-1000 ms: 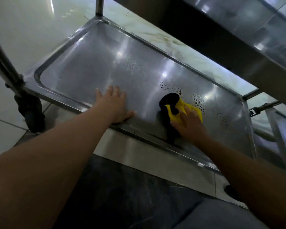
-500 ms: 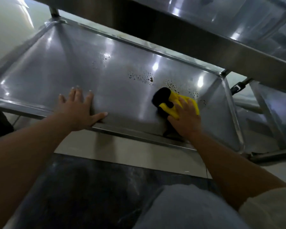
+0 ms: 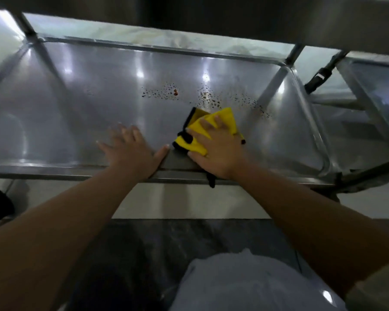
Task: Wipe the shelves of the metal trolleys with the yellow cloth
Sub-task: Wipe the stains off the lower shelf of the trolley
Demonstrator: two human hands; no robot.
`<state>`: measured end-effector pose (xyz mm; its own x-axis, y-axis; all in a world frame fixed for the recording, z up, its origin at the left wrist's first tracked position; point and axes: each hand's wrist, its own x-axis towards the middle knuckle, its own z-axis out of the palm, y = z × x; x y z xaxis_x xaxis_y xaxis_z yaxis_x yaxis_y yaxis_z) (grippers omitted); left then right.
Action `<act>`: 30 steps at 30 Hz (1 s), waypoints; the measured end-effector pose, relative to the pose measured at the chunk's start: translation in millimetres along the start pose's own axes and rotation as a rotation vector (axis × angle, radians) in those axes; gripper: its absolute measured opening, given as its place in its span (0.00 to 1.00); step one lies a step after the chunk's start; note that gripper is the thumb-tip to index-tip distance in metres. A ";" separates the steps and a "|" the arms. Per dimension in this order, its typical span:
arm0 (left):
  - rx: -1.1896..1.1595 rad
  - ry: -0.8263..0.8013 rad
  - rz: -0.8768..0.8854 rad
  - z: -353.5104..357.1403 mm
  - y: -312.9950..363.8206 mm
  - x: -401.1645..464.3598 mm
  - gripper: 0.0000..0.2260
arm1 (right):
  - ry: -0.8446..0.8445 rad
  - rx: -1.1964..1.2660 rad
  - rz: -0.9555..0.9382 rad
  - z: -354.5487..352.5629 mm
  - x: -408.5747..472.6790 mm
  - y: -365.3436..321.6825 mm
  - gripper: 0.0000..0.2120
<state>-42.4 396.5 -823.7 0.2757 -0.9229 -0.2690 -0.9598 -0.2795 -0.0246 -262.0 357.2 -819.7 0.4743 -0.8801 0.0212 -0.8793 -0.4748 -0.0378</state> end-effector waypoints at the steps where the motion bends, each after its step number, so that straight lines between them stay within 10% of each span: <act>1: -0.004 0.006 -0.010 0.9 -0.2 0.8 0.51 | -0.009 0.002 -0.041 -1.1 3.8 5.4 0.30; 11: -0.022 0.087 -0.027 10.8 -2.9 5.8 0.54 | 0.056 0.062 0.557 -8.3 -49.4 180.0 0.28; 16: 0.007 0.125 -0.018 13.1 -1.5 5.8 0.54 | 0.090 0.141 0.638 -2.6 -32.8 146.8 0.27; 24: 0.067 0.078 -0.004 9.9 -4.2 7.7 0.49 | 0.028 0.148 0.010 5.5 23.7 -38.8 0.27; 30: 0.022 0.061 0.245 5.1 -57.5 9.5 0.48 | 0.090 -0.105 -0.071 -5.6 12.0 39.7 0.24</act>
<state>15.1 405.2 -829.7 0.0367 -0.9769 -0.2104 -0.9991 -0.0404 0.0134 -291.5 327.7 -815.3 0.5341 -0.8383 0.1093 -0.8454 -0.5293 0.0716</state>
